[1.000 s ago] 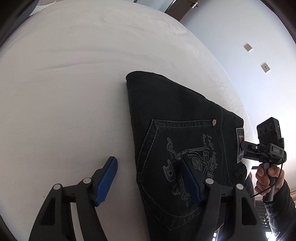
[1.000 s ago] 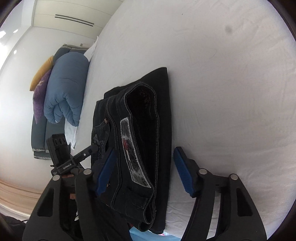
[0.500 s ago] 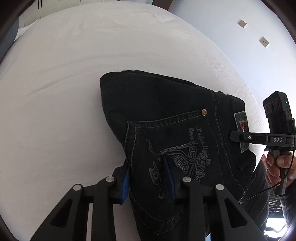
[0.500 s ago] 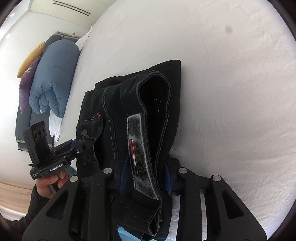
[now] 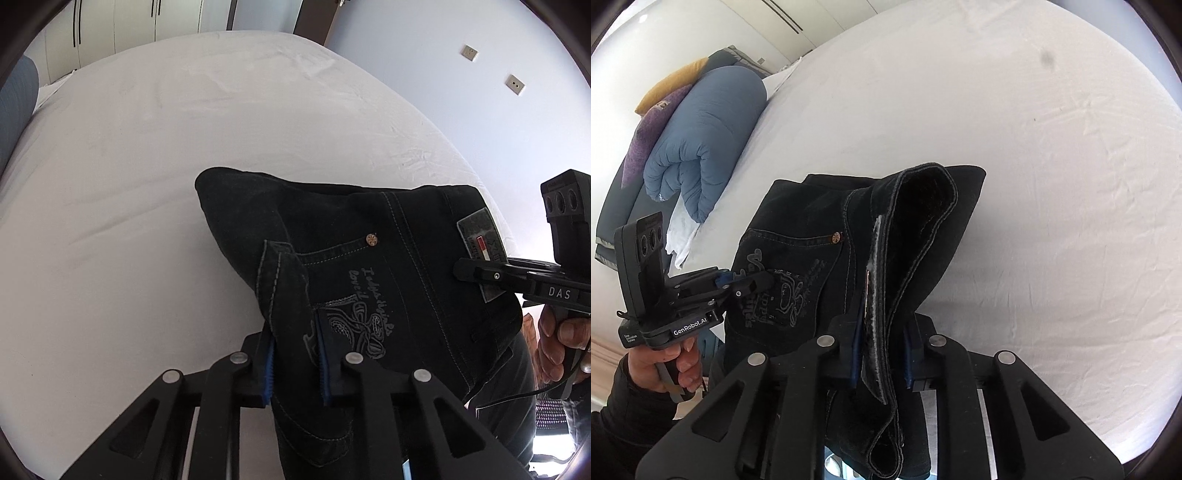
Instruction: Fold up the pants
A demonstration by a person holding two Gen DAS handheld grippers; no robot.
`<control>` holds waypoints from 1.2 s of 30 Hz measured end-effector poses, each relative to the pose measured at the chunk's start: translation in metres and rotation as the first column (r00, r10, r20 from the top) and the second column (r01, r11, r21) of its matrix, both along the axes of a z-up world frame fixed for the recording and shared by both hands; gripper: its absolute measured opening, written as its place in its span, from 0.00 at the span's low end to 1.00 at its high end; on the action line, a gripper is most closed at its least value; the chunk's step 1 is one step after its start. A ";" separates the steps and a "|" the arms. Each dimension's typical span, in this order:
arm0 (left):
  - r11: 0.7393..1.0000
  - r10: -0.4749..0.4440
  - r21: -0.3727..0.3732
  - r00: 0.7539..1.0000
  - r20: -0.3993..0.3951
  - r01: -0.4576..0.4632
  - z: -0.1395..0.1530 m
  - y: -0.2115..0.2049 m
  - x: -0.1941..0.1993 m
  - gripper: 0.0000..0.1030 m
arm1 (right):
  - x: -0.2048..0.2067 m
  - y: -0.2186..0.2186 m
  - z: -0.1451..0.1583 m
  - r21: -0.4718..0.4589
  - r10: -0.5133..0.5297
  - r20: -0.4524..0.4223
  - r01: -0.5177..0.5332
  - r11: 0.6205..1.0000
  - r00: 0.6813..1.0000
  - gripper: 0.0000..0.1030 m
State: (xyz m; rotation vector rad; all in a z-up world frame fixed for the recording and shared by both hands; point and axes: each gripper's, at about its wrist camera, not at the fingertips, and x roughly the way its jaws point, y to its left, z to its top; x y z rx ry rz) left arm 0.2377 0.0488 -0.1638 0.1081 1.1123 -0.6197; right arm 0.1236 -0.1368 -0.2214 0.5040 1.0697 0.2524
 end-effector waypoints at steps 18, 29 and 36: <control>0.999 -0.011 0.040 0.994 0.104 0.007 0.002 -0.052 0.122 0.18 | 0.168 -0.093 0.009 0.000 -0.013 0.036 0.013 1.000 0.999 0.15; 0.998 0.043 0.046 0.997 0.069 -0.046 -0.037 -0.043 0.143 0.38 | 0.198 -0.134 -0.060 0.120 -0.074 -0.018 0.075 0.990 0.997 0.24; 0.996 0.081 0.021 0.993 0.089 -0.083 -0.031 -0.027 0.126 0.55 | 0.186 -0.149 -0.052 0.134 -0.116 0.022 0.113 0.985 0.993 0.55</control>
